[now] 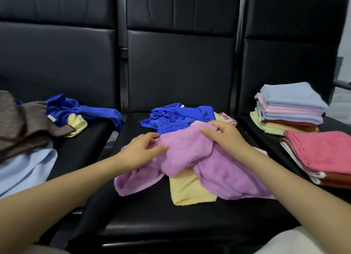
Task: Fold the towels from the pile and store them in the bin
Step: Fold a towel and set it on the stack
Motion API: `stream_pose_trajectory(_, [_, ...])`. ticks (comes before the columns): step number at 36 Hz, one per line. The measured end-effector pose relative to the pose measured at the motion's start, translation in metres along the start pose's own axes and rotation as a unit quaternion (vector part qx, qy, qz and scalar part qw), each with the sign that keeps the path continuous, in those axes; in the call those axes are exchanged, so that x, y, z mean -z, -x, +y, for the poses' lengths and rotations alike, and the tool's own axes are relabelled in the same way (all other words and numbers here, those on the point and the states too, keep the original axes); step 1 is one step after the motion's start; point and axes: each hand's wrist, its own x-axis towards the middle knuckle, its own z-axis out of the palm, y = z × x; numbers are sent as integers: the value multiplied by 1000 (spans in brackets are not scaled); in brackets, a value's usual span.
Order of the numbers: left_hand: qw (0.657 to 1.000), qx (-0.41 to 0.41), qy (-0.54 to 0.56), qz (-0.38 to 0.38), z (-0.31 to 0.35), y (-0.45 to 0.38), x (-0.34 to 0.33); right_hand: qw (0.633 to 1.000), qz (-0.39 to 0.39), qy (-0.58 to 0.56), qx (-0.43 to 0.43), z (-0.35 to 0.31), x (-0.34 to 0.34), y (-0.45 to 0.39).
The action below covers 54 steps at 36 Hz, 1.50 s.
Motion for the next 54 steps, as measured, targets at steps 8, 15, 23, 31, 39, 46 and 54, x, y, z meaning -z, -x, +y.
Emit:
stream_pose_trajectory(8, [997,34,-71,11,-24,-12,5,974,110,-175,-95,-3,11,-10])
stream_pose_trajectory(15, [996,35,77,10,-12,-25,1,986,130,-36,-99,12,30,-14])
stream_pose_trajectory(23, [927,-271,-9,258,27,-11,39,845,163,-474,-187,-28,54,-25])
stream_pose_trajectory(31, [936,-294,-190,11,26,-2,-8,883,123,-333,-308,-2,35,-21])
stream_pose_trajectory(39, [987,-137,-83,15,20,3,-20,933,63,-213,-282,18,39,0])
stream_pose_trajectory(46, [993,-108,-53,-11,23,19,-12,966,-105,-102,-213,1,46,20])
stream_pose_trajectory(54, [974,-162,-151,-50,23,25,-23,980,-123,53,-149,5,47,24])
